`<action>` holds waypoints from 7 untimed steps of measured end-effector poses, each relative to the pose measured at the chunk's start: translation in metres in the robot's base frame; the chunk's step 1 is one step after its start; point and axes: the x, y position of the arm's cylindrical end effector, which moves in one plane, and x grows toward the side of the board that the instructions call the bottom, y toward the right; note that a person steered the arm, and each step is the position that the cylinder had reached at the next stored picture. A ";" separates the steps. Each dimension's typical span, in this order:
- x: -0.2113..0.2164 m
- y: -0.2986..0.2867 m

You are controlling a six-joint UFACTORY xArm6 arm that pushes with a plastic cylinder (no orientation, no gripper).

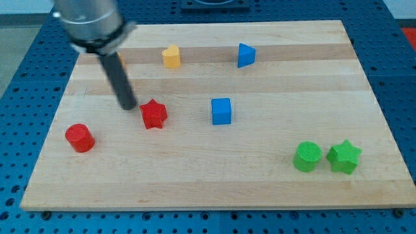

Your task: Move the red star towards the bottom center of the board

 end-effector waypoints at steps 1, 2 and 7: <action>0.012 0.080; 0.040 0.129; 0.007 -0.058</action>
